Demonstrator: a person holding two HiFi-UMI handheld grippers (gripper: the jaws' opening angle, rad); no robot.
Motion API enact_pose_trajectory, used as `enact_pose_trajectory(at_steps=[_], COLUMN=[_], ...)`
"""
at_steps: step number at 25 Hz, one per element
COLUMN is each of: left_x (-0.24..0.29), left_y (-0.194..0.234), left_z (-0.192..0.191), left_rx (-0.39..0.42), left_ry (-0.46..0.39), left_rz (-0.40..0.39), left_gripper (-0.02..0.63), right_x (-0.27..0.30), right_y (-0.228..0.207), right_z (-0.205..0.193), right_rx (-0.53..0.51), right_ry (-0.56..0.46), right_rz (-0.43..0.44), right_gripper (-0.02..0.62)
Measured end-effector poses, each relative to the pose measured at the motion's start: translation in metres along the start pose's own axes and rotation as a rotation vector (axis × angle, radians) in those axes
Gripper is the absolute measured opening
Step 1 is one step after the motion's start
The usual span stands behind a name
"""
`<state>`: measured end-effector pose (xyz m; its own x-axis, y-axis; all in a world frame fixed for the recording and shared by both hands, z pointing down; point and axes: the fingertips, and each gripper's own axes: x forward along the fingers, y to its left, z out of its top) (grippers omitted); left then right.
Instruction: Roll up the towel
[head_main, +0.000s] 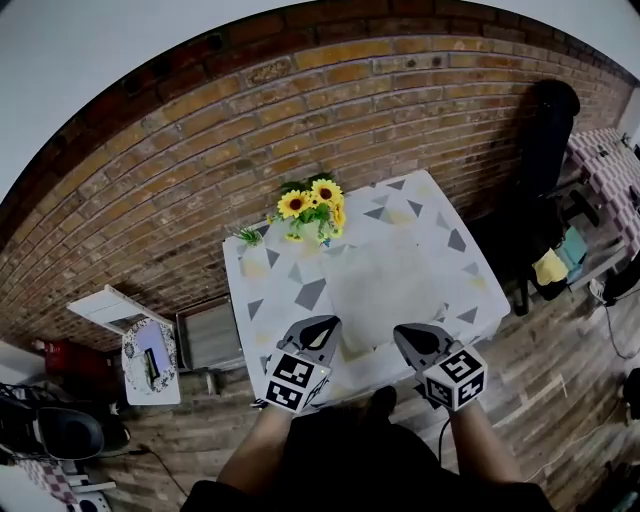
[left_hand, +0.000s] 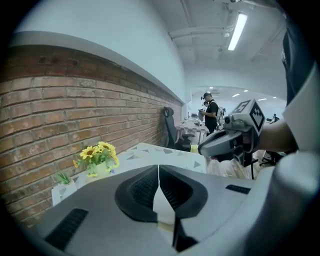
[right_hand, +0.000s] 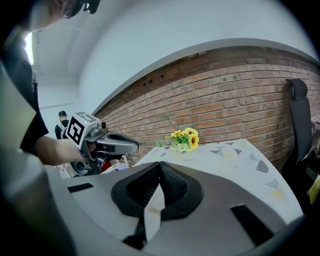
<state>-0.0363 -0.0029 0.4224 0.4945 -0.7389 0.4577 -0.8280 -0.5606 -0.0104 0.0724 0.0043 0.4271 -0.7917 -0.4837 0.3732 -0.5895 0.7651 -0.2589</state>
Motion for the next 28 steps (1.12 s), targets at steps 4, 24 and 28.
enact_pose_trajectory(at_steps=[4,24,28], left_x=[0.01,0.015,0.028], left_y=[0.004,0.002,-0.012], left_z=[-0.012,-0.104,-0.13], left_rx=[-0.017,0.145,0.209], left_ry=[0.022,0.166,0.231], left_rz=[-0.037,-0.332,-0.397], left_gripper=[0.021,0.112,0.126], right_x=[0.012,0.068,0.082], right_y=[0.001,0.046,0.046], right_z=[-0.015,-0.098,-0.122], right_rx=[-0.012,-0.129,-0.167], right_ry=[0.051,0.354,0.42], right_rz=[-0.028,-0.181,-0.146], right_gripper=[0.024,0.133,0.133])
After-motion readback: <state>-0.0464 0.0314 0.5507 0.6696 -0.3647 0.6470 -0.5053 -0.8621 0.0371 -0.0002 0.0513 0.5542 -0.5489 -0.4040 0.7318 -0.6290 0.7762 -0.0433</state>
